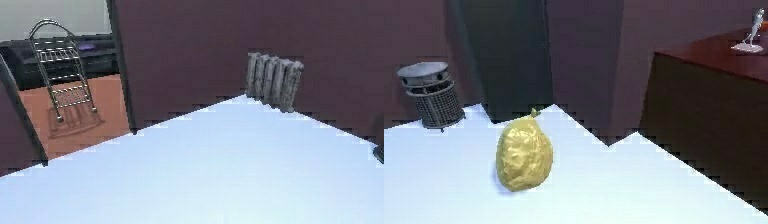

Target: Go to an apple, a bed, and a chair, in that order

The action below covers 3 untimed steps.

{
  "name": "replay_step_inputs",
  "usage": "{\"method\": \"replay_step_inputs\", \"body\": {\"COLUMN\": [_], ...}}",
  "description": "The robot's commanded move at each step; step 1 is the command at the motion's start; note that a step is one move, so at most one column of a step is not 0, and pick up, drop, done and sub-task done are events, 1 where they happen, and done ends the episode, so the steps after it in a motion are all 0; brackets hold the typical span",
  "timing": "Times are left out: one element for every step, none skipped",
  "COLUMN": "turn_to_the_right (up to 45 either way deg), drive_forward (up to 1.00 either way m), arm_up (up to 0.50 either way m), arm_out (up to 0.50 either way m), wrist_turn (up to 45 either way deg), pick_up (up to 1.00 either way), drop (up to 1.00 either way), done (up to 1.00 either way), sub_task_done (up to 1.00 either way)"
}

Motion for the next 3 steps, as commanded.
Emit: {"method": "replay_step_inputs", "body": {"turn_to_the_right": [0.0, -39.0, 0.0], "drive_forward": [0.20, 0.00, 0.25], "arm_up": [0.00, 0.00, 0.00], "arm_out": [0.00, 0.00, 0.00], "wrist_turn": [0.0, 0.0, 0.0], "pick_up": [0.00, 0.00, 0.00], "drop": [0.00, 0.00, 0.00], "done": [0.00, 0.00, 0.00], "sub_task_done": [0.00, 0.00, 0.00]}}
